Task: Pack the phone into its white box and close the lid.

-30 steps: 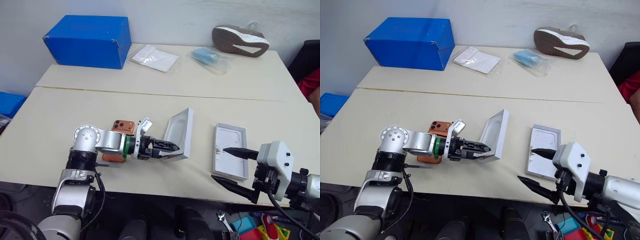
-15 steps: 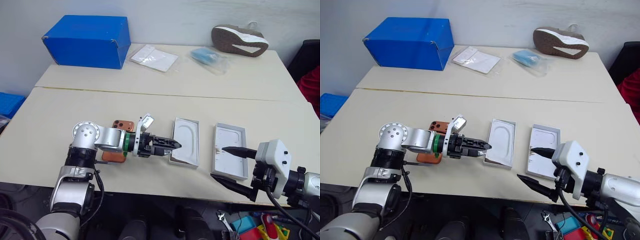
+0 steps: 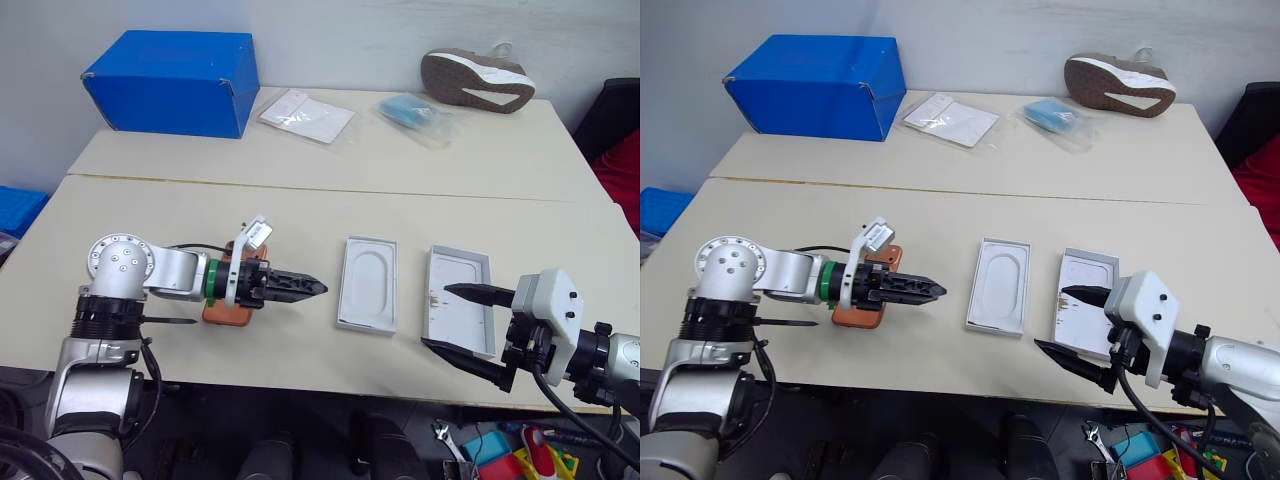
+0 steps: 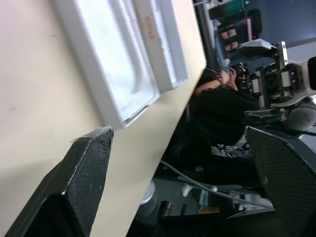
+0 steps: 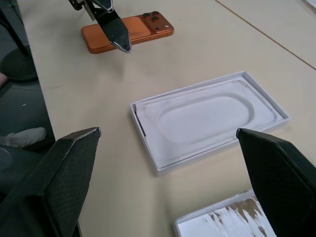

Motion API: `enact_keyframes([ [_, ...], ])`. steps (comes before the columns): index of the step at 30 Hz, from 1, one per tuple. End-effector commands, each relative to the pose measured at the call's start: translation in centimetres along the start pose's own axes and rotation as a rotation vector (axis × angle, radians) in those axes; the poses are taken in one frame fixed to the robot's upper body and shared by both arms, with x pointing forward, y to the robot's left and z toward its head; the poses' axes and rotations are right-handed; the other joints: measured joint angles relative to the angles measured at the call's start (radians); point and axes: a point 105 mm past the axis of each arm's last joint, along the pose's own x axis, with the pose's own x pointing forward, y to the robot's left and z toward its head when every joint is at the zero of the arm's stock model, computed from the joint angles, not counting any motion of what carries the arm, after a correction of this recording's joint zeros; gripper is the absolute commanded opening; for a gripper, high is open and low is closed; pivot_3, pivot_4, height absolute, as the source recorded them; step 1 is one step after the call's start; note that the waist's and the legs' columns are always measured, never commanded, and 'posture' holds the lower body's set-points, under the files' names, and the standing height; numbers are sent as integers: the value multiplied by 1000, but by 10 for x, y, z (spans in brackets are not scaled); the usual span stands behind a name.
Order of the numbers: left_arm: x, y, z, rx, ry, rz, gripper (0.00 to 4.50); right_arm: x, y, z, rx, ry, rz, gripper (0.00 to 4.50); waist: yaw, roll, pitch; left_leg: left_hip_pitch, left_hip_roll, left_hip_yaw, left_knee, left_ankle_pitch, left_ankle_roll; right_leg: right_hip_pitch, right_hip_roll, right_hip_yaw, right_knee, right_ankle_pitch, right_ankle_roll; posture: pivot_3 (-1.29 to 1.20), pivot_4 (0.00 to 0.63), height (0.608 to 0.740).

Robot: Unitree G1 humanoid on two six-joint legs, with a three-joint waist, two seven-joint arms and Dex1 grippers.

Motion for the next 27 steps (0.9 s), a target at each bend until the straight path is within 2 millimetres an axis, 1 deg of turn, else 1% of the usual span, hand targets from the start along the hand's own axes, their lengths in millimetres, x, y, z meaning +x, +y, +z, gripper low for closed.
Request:
enact_keyframes([
  [1, -28, -7, 7, 135, -95, 37, 4486, 8, 2, 7, -30, -25, 56, 4500, -2, 0, 0, 0, 0, 0, 0, 0, 0, 0, 0, 0, 0, 0, -1, 0, 150, 740],
  [5, -70, 9, 2, 157, -151, 156, 4486, 22, 0, 10, -37, -43, 133, 4500, 0, 0, 1, 0, 1, 0, -1, 0, 0, 0, 0, 0, -1, -1, -1, 0, 150, 740],
  [6, -78, 11, 1, 154, -157, 175, 4500, 26, -1, 10, -43, -46, 149, 4126, 0, 0, 1, 0, 1, 0, -1, 0, 0, 0, 0, 0, -1, -1, -2, 0, 150, 740],
  [8, -95, 18, -1, 123, -170, 213, 4500, 36, 0, 12, -61, -50, 196, 3547, 2, 0, 2, 0, 1, 0, -1, 0, 0, 0, 0, -1, -1, -1, -2, 0, 150, 740],
  [10, -113, 31, -2, 84, -186, 290, 4500, 50, 0, 14, -82, -59, 237, 2845, 2, 0, 2, 0, 1, 0, -2, 0, 1, 0, 0, -1, -1, -1, -2, 0, 150, 740],
  [11, -120, 40, -2, 64, -189, 334, 4500, 57, 0, 14, -93, -62, 258, 2590, 3, -1, 2, 0, 1, 0, -2, 0, 1, -1, 0, -1, -2, -1, -3, 0, 150, 740],
  [12, -124, 45, -3, 52, -189, 361, 4500, 62, 0, 15, -100, -62, 271, 2081, 4, -1, 2, 0, 1, -1, -3, 0, 1, -1, 0, -1, -2, -2, -3, 0, 150, 740],
  [15, -130, 56, -3, 12, -178, 407, 4500, 85, 2, 10, -138, -43, 323, 1059, 4, -1, 3, -2, 0, -1, -4, 0, 2, -2, -1, -2, -1, -2, -3, 0, 150, 740],
  [18, -128, 64, -2, -22, -154, 414, 4500, 113, 3, 4, -177, -14, 351, 41, 1, -4, 2, -11, 0, -1, -3, 0, 3, -10, -1, -2, 3, -1, -2, 0, 150, 740],
  [21, -121, 75, 3, -66, -161, 417, 4500, 138, 4, 4, -207, 3, 363, 41, 1, -4, 2, -16, -1, 0, -2, 1, 3, -16, -1, -2, 5, -1, -2, 0, 150, 740],
  [23, -111, 80, 6, -86, -149, 408, 4500, 160, 9, 5, -255, 24, 377, 41, -2, -4, 2, -17, -2, 1, -1, 1, 3, -17, -1, -4, 5, -1, -2, 0, 150, 740],
  [27, -95, 89, 5, -94, -98, 408, 4500, 185, 11, 4, -301, 53, 378, 41, 2, -4, 1, -16, -4, 0, 2, 1, 3, -16, -3, -5, 9, -1, -2, 0, 150, 740],
])
